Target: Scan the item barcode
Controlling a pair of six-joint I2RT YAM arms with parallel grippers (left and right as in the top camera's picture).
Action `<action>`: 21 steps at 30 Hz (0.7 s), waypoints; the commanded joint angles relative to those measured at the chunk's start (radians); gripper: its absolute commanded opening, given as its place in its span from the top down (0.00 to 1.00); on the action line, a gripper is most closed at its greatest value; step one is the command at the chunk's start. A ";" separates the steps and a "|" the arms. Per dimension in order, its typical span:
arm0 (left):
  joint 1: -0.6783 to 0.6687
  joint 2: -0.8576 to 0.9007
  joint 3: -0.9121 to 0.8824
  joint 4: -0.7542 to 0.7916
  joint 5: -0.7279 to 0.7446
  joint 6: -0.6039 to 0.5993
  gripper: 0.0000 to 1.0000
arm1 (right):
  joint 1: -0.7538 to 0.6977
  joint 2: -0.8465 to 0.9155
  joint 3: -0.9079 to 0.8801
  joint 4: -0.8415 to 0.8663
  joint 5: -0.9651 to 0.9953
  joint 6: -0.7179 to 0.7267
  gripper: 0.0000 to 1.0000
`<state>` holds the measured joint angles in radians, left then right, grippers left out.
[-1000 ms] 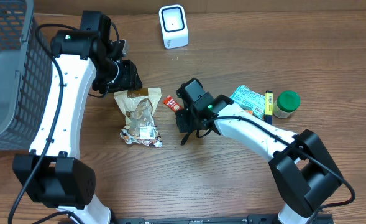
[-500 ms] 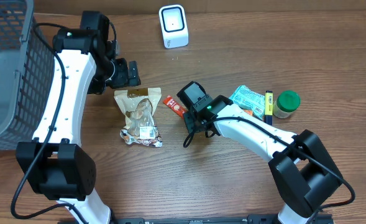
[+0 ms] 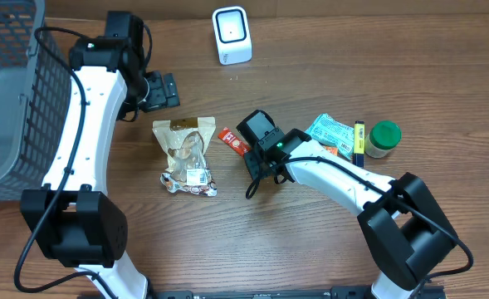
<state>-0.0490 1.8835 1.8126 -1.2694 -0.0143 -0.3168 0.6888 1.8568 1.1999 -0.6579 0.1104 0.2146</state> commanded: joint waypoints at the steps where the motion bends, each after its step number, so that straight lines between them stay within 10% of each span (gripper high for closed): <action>1: 0.029 0.013 -0.005 0.005 -0.023 -0.025 0.00 | 0.002 0.006 -0.010 0.008 -0.018 -0.035 0.70; 21: 0.057 0.055 -0.026 0.011 -0.046 -0.028 0.00 | 0.002 0.069 -0.011 0.021 -0.032 -0.074 0.64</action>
<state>0.0044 1.9079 1.8050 -1.2610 -0.0425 -0.3241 0.6888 1.9022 1.1992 -0.6437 0.0875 0.1547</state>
